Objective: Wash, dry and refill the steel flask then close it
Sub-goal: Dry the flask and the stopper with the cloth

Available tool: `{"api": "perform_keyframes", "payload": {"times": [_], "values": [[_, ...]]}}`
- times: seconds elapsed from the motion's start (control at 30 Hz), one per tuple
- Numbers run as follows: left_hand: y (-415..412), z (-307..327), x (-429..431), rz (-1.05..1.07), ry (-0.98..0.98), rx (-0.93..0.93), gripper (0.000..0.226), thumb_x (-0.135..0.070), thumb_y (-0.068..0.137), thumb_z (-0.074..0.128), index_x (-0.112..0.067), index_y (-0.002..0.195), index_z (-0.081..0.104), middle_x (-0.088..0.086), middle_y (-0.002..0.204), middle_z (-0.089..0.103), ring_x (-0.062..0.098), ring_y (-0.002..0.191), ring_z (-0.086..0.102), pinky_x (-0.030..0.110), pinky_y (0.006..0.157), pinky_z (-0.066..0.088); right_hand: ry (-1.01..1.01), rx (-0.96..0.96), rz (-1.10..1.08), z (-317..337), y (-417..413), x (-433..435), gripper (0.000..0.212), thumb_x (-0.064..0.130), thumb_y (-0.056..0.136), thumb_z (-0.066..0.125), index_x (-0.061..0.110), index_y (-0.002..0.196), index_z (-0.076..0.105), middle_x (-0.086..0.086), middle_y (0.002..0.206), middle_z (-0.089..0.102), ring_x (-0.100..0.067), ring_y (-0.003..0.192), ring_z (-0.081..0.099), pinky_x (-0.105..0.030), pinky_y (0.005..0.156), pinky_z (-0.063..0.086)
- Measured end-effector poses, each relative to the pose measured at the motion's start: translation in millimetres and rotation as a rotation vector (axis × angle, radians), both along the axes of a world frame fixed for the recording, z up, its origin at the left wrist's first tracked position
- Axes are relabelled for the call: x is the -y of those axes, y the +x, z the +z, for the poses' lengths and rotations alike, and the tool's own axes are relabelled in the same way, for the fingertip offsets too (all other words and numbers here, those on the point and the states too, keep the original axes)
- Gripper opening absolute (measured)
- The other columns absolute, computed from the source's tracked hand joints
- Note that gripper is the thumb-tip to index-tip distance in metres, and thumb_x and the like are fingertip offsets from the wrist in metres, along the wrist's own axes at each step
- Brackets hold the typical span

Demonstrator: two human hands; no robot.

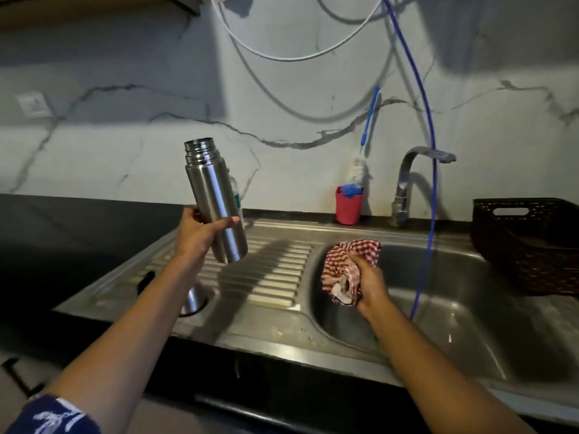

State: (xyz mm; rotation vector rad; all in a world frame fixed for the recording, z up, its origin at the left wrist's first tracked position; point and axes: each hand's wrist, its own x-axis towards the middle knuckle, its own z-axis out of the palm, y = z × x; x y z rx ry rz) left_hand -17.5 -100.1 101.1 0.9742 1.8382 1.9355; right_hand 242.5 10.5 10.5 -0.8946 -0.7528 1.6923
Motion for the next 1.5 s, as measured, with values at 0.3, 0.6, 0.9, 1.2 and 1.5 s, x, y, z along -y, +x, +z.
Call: {"api": "perform_keyframes", "payload": {"times": [0.3, 0.6, 0.9, 1.2, 1.5], "values": [[-43, -19, 12, 0.092, -0.237, -0.074, 0.073, -0.022, 0.064, 0.087, -0.010, 0.122, 0.044, 0.003, 0.107, 0.053, 0.022, 0.095, 0.053, 0.034, 0.081, 0.043, 0.083, 0.064, 0.045, -4, 0, 1, 0.023, 0.015, 0.086, 0.062, 0.001, 0.103, 0.063, -0.014, 0.084, 0.071, -0.030, 0.078, 0.068, -0.046, 0.080, 0.055], [-52, -30, 11, 0.115, -0.345, -0.139, 0.078, -0.025, 0.064, 0.087, -0.010, 0.127, 0.043, 0.001, 0.107, 0.052, 0.022, 0.094, 0.052, 0.036, 0.080, 0.043, 0.142, 0.115, 0.077, -3, 0, 1, 0.017, 0.015, 0.088, 0.061, 0.003, 0.099, 0.063, -0.008, 0.074, 0.073, -0.026, 0.072, 0.068, -0.039, 0.071, 0.055], [-52, -29, 15, 0.106, -0.422, -0.162, 0.082, -0.034, 0.062, 0.088, -0.012, 0.128, 0.044, 0.007, 0.122, 0.056, 0.022, 0.097, 0.052, 0.038, 0.084, 0.045, 0.170, 0.152, 0.091, -1, 1, 4, 0.010, 0.013, 0.088, 0.060, 0.006, 0.092, 0.063, -0.009, 0.073, 0.072, -0.025, 0.070, 0.068, -0.036, 0.067, 0.054], [-47, 17, 50, 0.261, -0.934, -0.698, 0.092, -0.068, 0.070, 0.068, -0.010, 0.136, 0.042, 0.012, 0.132, 0.055, 0.032, 0.121, 0.052, 0.043, 0.097, 0.043, 0.148, 0.154, 0.099, 4, 4, 10, 0.014, 0.016, 0.088, 0.060, 0.005, 0.097, 0.063, -0.014, 0.087, 0.070, -0.027, 0.076, 0.067, -0.036, 0.068, 0.053], [-30, -12, 55, -0.074, -1.337, -1.118, 0.074, -0.064, 0.065, 0.073, -0.032, 0.128, 0.053, -0.004, 0.133, 0.056, 0.022, 0.123, 0.051, 0.033, 0.095, 0.045, 0.123, 0.151, 0.088, 5, 4, 13, 0.027, 0.017, 0.088, 0.061, 0.002, 0.109, 0.060, -0.016, 0.093, 0.069, -0.030, 0.080, 0.066, -0.042, 0.077, 0.054]]}}
